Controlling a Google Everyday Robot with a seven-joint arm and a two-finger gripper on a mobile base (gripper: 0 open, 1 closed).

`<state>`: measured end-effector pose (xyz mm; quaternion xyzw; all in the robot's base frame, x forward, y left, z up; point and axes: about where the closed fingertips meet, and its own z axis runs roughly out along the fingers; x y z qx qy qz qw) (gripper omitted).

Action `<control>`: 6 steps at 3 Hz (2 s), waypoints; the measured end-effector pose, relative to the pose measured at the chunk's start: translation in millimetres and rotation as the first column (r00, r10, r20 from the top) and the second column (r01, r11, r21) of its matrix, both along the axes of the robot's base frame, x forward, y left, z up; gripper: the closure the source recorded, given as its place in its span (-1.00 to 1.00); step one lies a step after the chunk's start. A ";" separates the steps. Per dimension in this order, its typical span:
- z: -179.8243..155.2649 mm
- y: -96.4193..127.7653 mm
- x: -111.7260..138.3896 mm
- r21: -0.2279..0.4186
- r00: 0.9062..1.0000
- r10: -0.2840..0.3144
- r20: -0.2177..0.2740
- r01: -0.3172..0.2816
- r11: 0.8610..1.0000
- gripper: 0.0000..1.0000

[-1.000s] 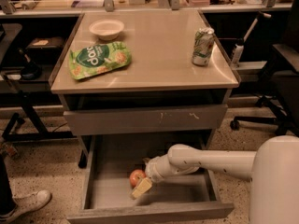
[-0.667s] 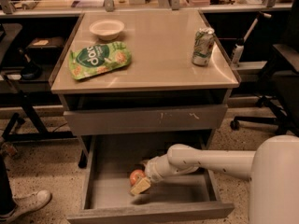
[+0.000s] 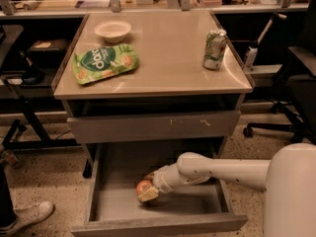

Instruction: Pick apple from middle drawer and place on counter

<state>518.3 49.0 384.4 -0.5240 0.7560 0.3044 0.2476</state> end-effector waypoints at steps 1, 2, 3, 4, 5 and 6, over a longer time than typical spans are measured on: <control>0.2 0.0 0.0 0.000 1.000 0.000 0.000 0.000 1.000 0.79; 27.7 -0.7 0.6 0.007 1.000 -0.008 0.016 0.008 1.000 1.00; 69.3 -3.7 -1.8 -0.006 0.999 -0.019 0.029 0.019 1.000 1.00; 116.5 -10.6 -2.3 -0.033 0.998 -0.024 0.052 0.026 0.999 1.00; 154.3 -13.5 -0.7 -0.055 0.995 -0.014 0.096 0.019 0.998 1.00; 157.9 -13.5 0.5 -0.057 0.995 -0.013 0.103 0.019 0.998 1.00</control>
Offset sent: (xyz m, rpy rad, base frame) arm 0.0041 -0.0051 0.0694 0.0137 -0.0448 -0.0247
